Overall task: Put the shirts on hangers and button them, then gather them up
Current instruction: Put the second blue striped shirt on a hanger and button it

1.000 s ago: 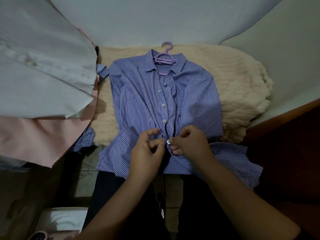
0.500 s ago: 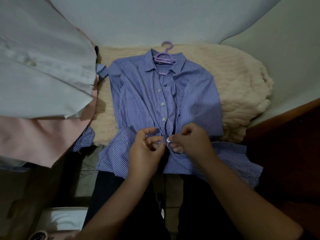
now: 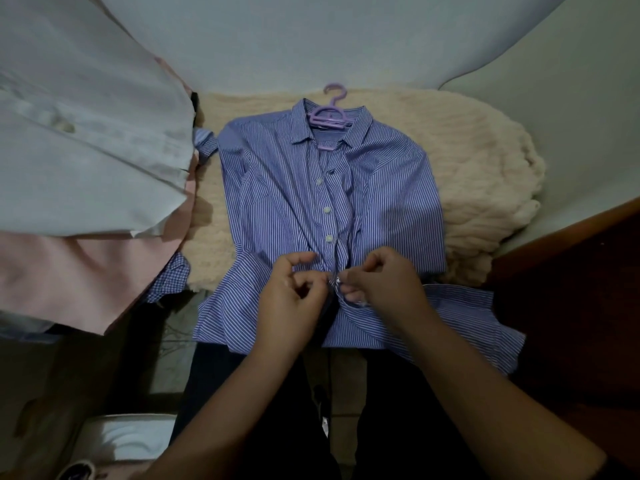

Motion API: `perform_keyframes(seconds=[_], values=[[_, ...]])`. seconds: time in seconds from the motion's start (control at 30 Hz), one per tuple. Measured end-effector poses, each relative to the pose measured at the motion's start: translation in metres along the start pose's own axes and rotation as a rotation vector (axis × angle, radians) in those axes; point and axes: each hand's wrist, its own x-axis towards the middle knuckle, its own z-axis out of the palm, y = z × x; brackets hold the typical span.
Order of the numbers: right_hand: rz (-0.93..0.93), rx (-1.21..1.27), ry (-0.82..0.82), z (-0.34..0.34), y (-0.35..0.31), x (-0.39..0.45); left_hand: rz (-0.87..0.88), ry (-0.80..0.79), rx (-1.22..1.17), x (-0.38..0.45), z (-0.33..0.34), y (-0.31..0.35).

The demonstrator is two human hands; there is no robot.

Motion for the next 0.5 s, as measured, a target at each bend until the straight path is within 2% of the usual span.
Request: perform_keyframes(seconds=[0.2, 0.5], values=[[0.007, 0.019, -0.009, 0.001, 0.002, 0.001, -0.05, -0.042, -0.165, 0.006, 0.001, -0.002], [-0.04, 0.065, 0.043, 0.004, 0.001, 0.0, 0.025, 0.0, -0.034, 0.004, 0.008, -0.01]])
